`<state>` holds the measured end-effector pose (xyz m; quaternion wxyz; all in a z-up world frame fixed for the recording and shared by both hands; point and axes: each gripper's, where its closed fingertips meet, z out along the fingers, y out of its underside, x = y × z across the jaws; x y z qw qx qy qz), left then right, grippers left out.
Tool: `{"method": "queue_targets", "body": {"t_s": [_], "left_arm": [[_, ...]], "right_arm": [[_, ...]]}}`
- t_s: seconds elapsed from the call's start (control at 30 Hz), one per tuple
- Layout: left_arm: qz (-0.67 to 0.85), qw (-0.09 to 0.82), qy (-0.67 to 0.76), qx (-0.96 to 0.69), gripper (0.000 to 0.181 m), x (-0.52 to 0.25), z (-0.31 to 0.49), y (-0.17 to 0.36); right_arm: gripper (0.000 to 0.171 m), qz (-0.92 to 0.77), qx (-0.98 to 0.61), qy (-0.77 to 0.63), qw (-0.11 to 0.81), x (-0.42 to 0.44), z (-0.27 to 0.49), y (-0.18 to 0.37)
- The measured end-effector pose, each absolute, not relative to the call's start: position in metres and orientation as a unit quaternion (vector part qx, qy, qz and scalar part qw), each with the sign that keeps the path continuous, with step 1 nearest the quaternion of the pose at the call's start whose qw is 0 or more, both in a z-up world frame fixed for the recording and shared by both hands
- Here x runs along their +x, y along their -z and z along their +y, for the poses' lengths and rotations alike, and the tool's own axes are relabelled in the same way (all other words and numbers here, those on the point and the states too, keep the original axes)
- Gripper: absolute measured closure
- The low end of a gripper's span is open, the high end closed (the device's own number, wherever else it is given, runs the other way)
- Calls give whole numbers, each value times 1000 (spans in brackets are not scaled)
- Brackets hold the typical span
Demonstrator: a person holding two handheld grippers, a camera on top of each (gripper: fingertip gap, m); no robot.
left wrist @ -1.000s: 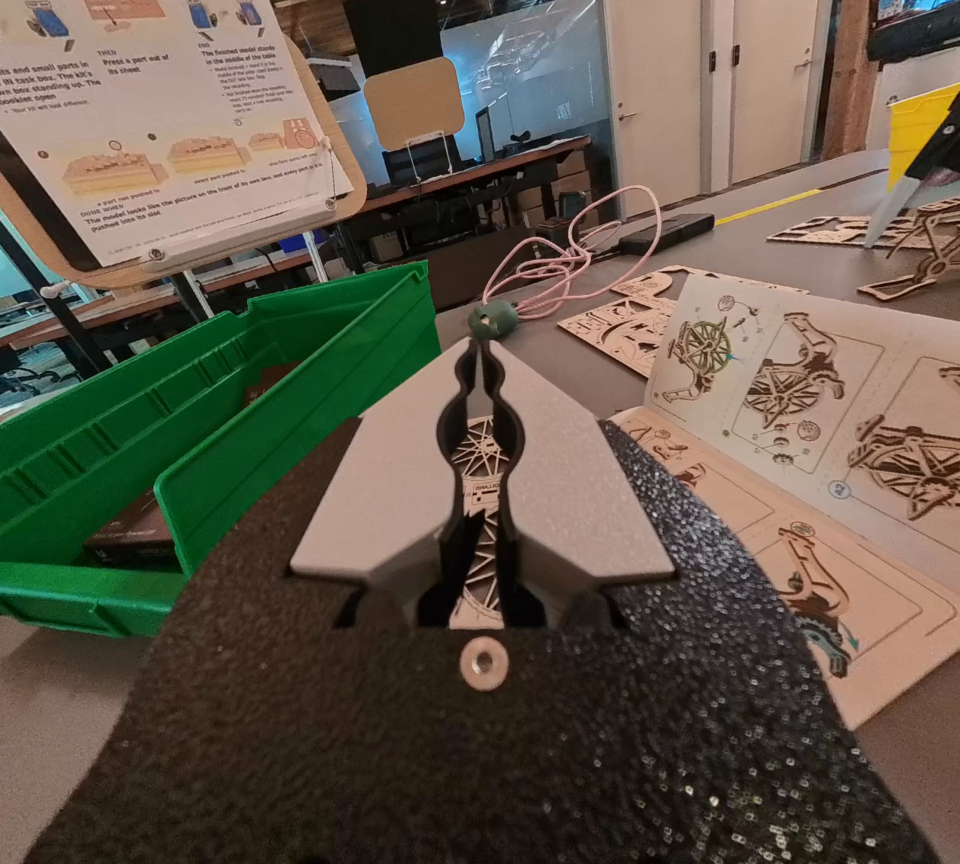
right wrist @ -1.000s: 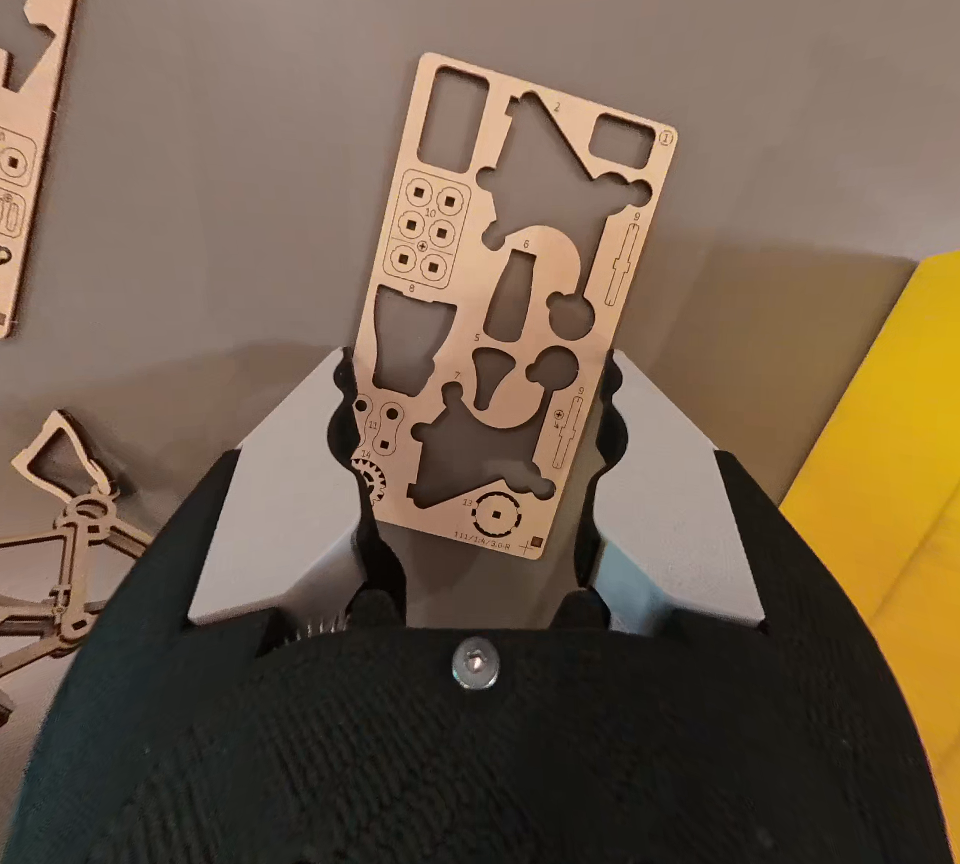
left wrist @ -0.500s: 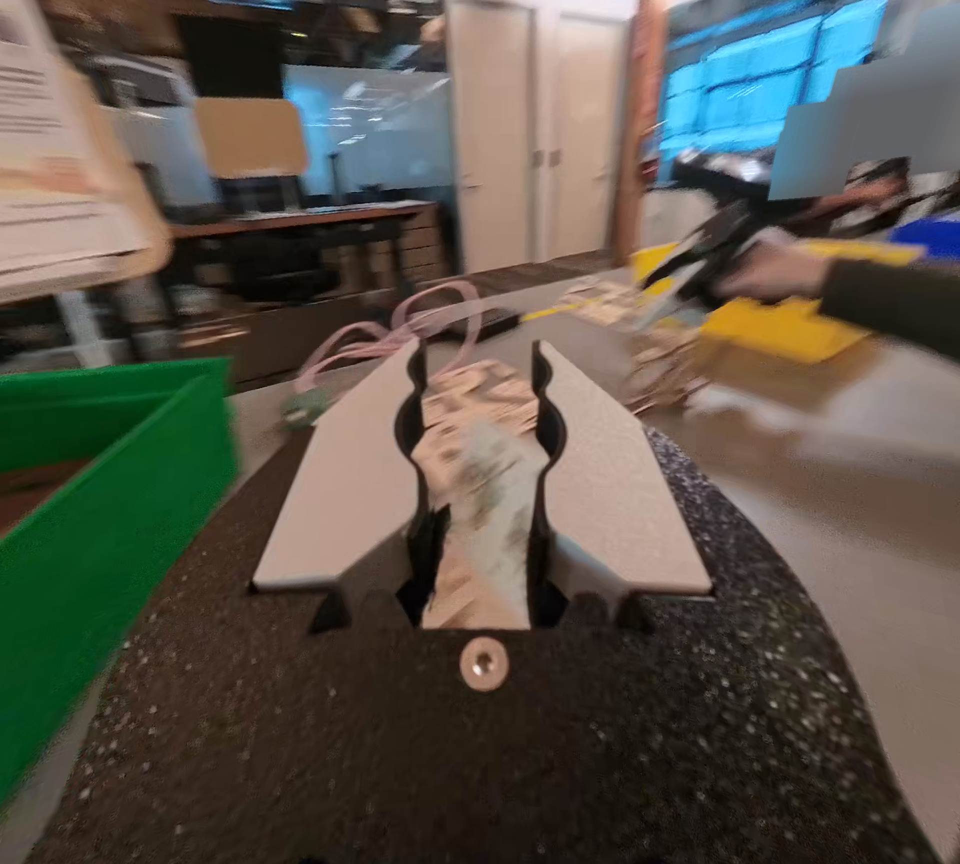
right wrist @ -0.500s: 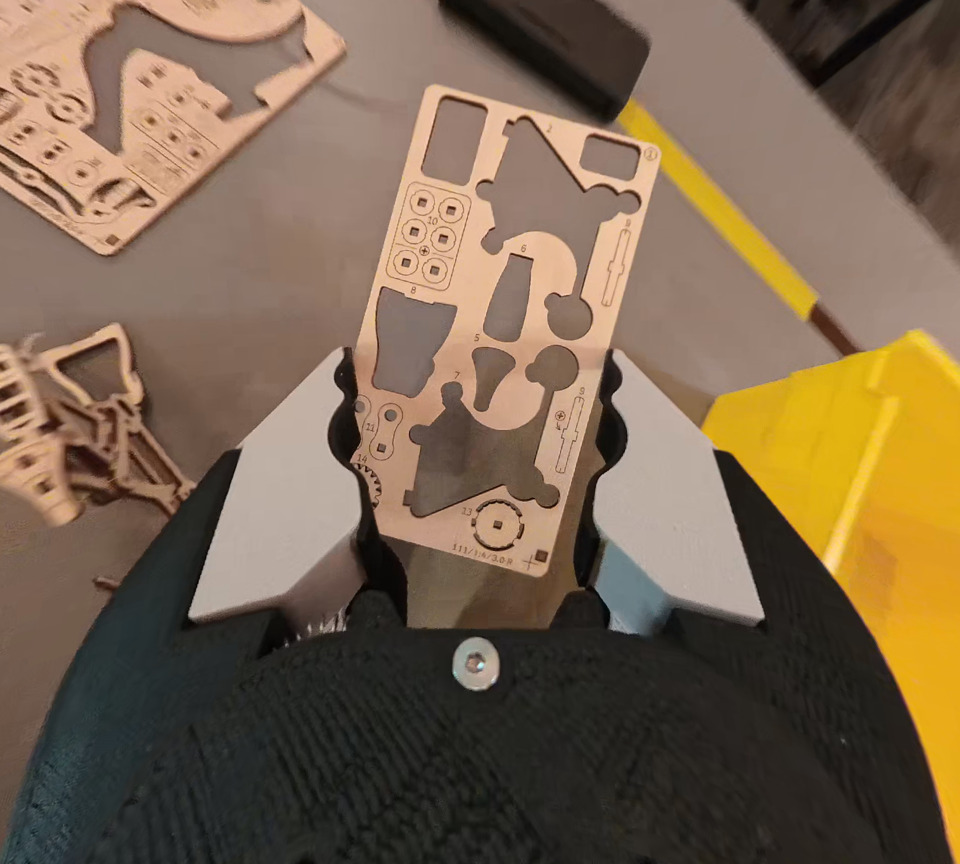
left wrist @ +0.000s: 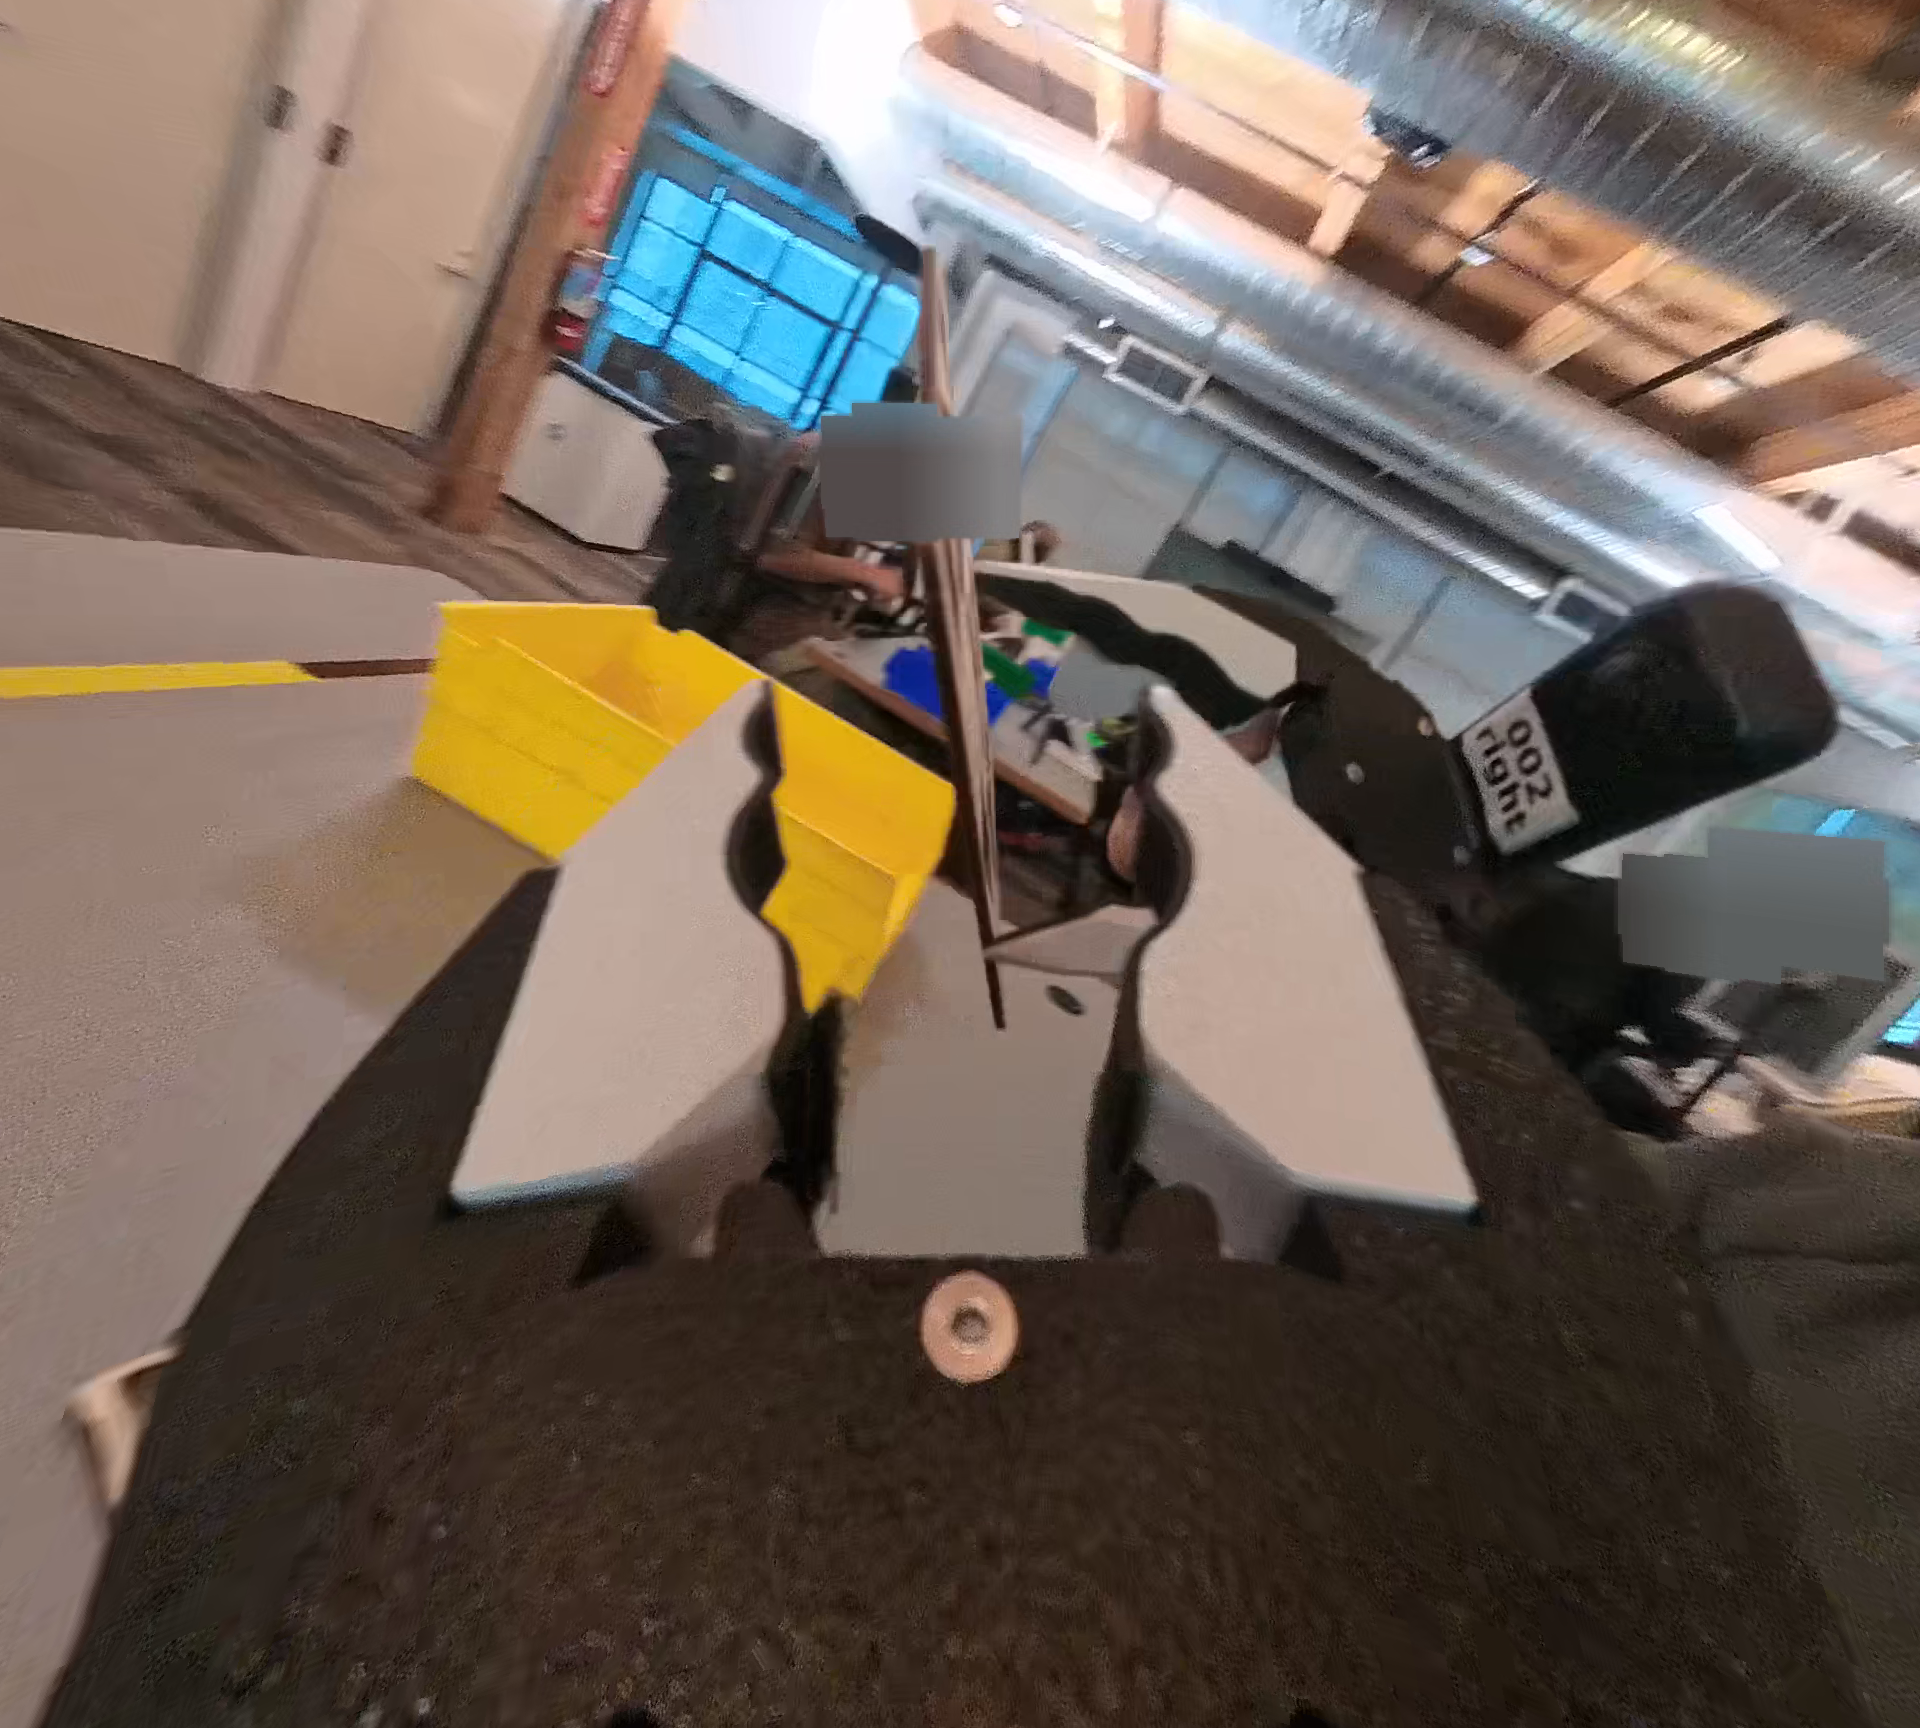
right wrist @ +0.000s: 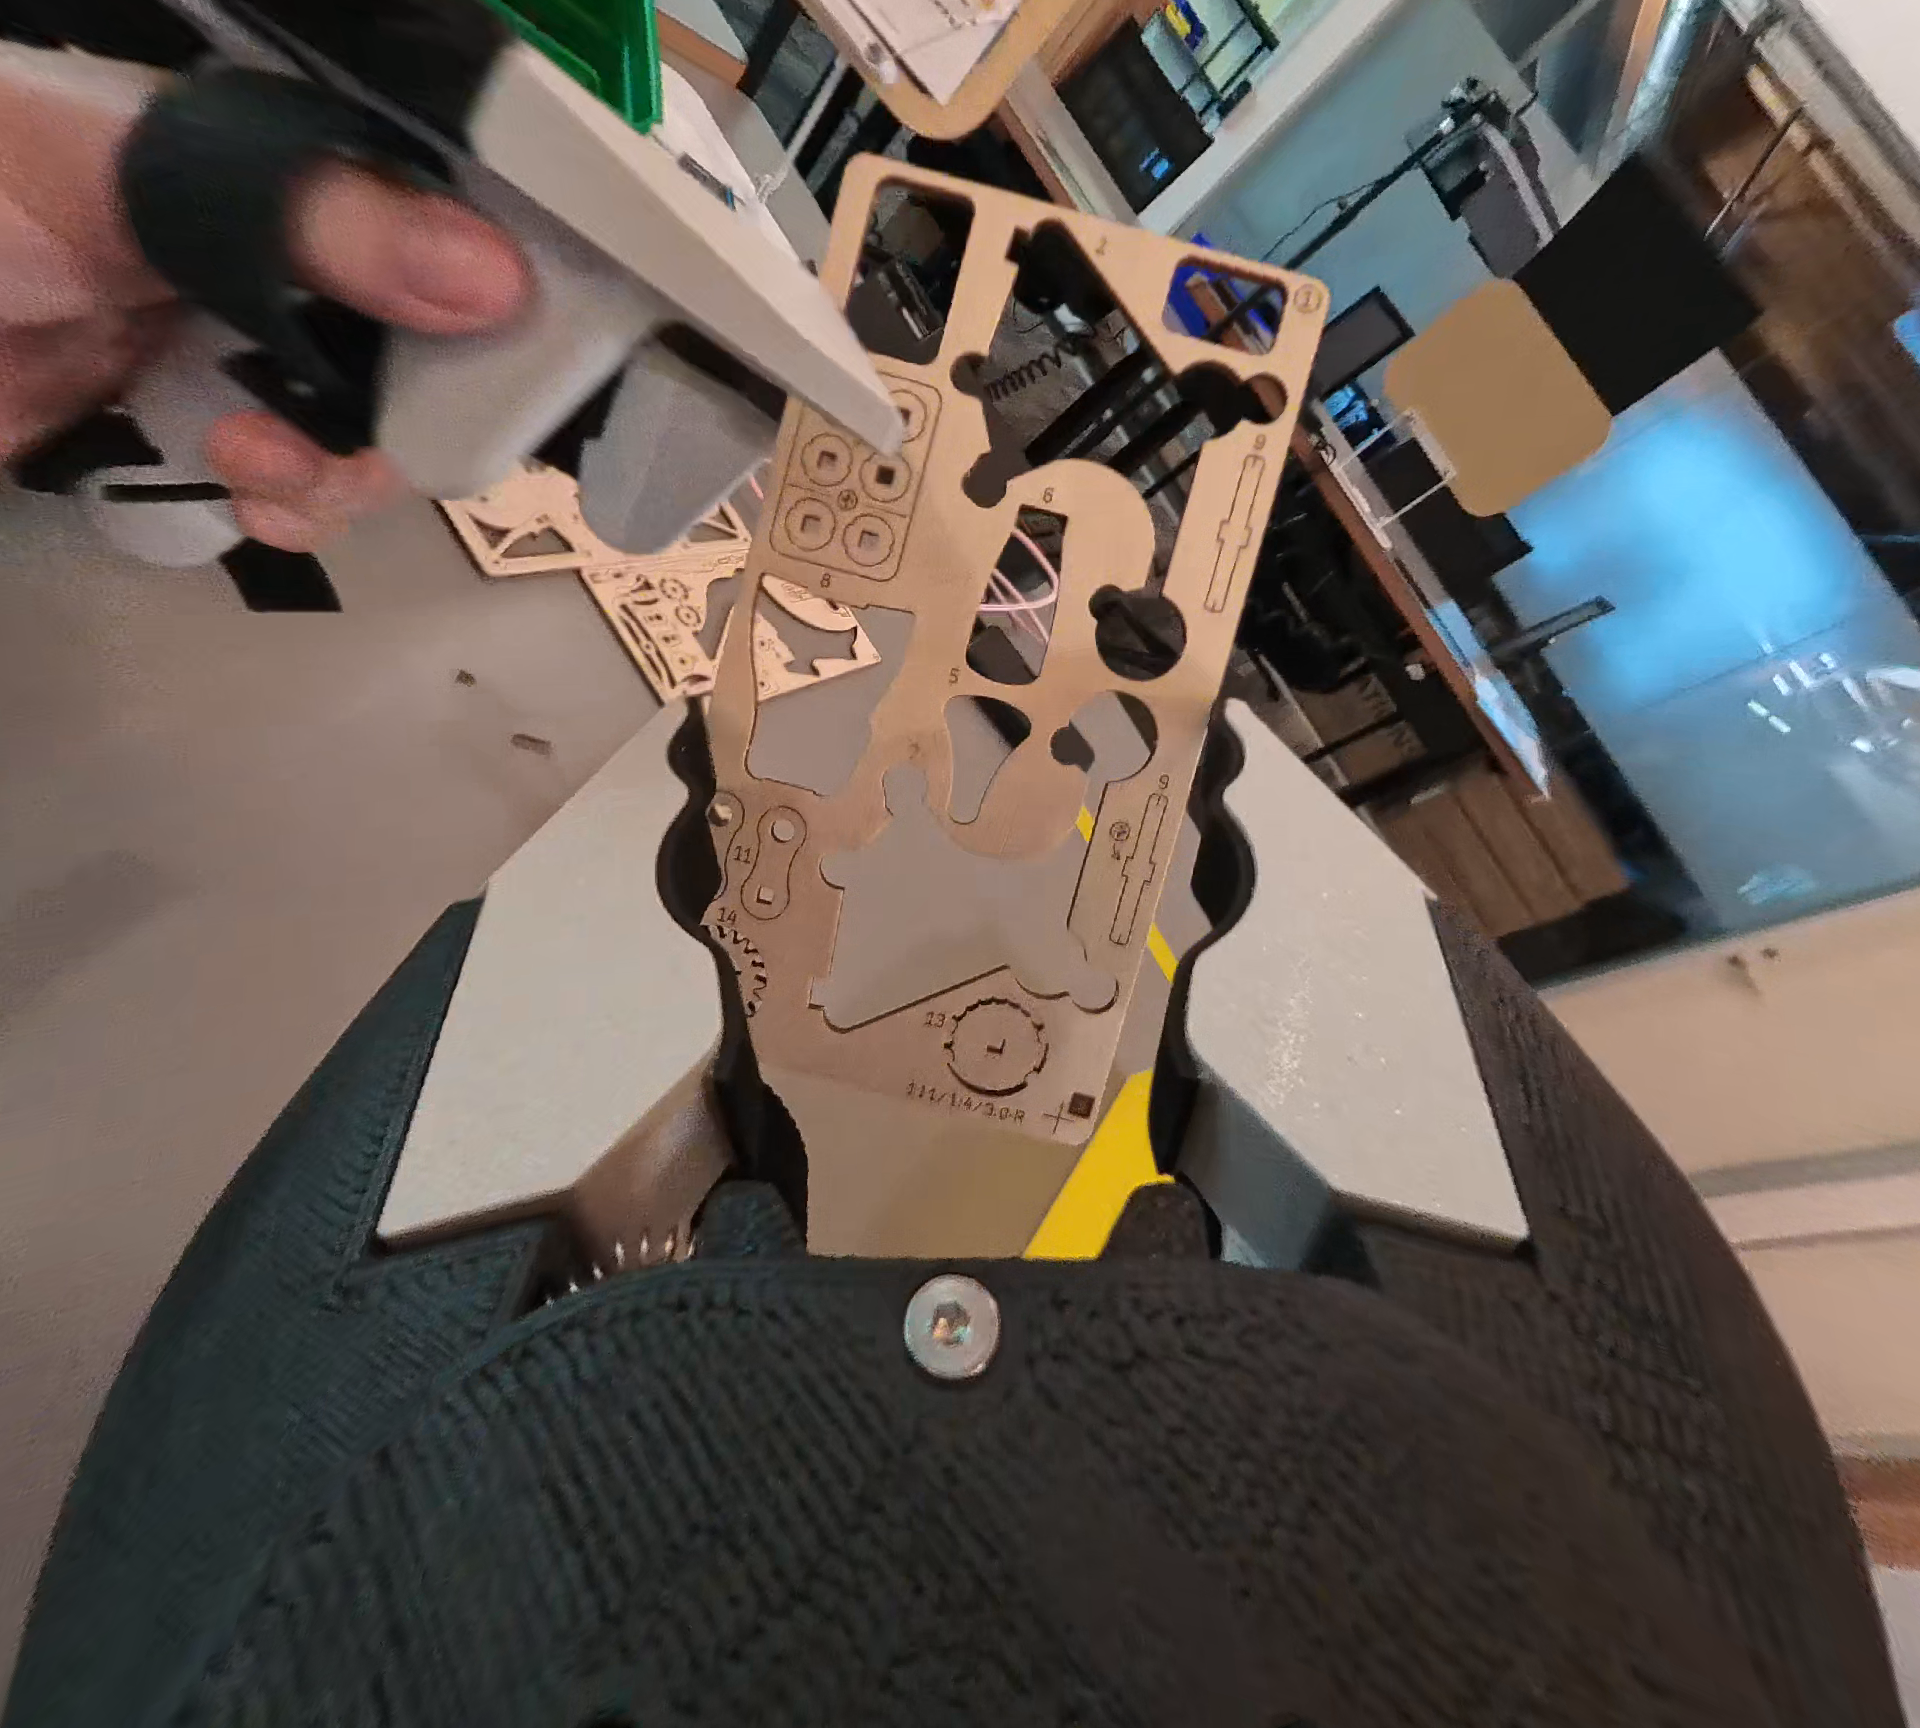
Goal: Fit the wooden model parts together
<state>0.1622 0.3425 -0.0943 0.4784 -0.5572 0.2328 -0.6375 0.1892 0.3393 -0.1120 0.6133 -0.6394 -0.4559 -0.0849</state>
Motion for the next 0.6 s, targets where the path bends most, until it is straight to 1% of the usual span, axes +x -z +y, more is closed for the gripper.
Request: {"method": "queue_targets", "body": {"t_s": [0.03, 0.07, 0.1, 0.17, 0.23, 0.3, 0.33, 0.4, 0.47, 0.5, 0.53, 0.57, 0.6], "left_arm": [[229, 472, 649, -551, 133, 165, 340, 97], [225, 471, 656, -545, 162, 165, 338, 100], [229, 469, 665, -534, 181, 166, 334, 101], [242, 452, 659, -551, 181, 168, 331, 114], [278, 450, 647, -549, 181, 166, 323, 121], [307, 441, 652, -535, 181, 161, 312, 120], [318, 435, 657, -527, 181, 159, 307, 118], [344, 422, 660, -518, 181, 156, 298, 117], [357, 423, 651, -520, 181, 154, 294, 117], [358, 429, 646, -519, 181, 153, 293, 117], [357, 435, 651, -510, 181, 151, 291, 114], [352, 441, 655, -503, 180, 149, 288, 112], [337, 455, 650, -507, 165, 147, 292, 112]], "right_arm": [[78, -462, -634, 89, 613, 189, 334, 115], [77, -470, -630, 90, 611, 189, 329, 120], [77, -477, -626, 87, 611, 189, 325, 123], [76, -486, -606, 57, 627, 189, 317, 124], [75, -469, -602, -36, 646, 189, 311, 118], [74, -435, -631, -151, 624, 191, 311, 121], [79, -428, -647, -204, 597, 190, 311, 128], [99, -432, -662, -304, 532, 180, 302, 143], [140, -440, -641, -385, 497, 168, 288, 145], [154, -438, -629, -409, 495, 166, 284, 143], [165, -434, -617, -428, 498, 165, 282, 140], [170, -427, -604, -451, 500, 164, 279, 136], [170, -413, -595, -471, 503, 165, 278, 133]]}}
